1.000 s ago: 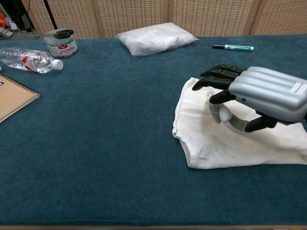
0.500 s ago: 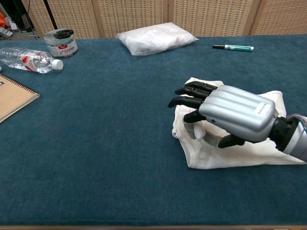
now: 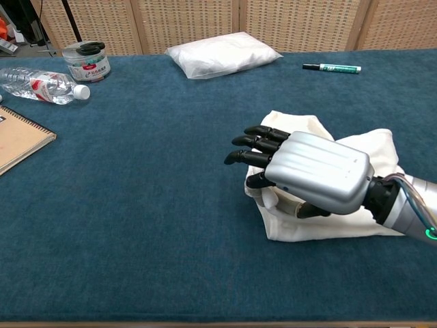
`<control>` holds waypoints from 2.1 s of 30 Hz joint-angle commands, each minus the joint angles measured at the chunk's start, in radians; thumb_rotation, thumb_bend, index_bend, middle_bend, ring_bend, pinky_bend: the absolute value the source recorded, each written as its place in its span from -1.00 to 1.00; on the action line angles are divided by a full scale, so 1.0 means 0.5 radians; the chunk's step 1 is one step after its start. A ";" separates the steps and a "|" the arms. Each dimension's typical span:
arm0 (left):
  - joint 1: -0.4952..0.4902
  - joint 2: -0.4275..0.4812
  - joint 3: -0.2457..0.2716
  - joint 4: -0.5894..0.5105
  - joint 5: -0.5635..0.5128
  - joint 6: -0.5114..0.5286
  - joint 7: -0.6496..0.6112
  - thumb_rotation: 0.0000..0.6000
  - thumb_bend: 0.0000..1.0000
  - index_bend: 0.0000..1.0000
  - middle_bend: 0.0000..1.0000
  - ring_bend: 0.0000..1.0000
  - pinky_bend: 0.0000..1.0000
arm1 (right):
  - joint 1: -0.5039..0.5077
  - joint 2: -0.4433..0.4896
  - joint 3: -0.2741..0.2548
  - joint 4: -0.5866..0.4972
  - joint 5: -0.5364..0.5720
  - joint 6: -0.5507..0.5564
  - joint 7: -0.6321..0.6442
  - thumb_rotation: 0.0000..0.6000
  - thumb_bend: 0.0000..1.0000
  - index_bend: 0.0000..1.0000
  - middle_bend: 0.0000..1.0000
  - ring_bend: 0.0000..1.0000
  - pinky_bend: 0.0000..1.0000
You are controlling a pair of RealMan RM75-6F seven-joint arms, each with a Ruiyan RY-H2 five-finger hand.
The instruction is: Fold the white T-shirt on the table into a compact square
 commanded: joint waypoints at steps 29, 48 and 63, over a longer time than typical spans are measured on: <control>0.000 -0.003 0.008 -0.003 0.010 0.000 0.004 1.00 -0.60 -1.00 -1.00 -1.00 -1.00 | 0.221 0.411 0.459 -0.511 0.522 -0.271 0.162 1.00 -0.98 -0.69 -1.00 -1.00 -1.00; -0.030 -0.043 -0.005 0.053 -0.075 -0.050 0.063 1.00 -0.60 -1.00 -1.00 -1.00 -1.00 | 0.529 0.572 0.599 -0.549 1.730 -1.208 0.137 1.00 -0.63 -0.29 -1.00 -1.00 -1.00; -0.032 -0.045 -0.009 0.060 -0.085 -0.054 0.059 1.00 -0.60 -1.00 -1.00 -1.00 -1.00 | 0.699 0.432 0.493 -0.315 2.029 -1.364 0.060 1.00 -0.48 -0.20 -1.00 -1.00 -1.00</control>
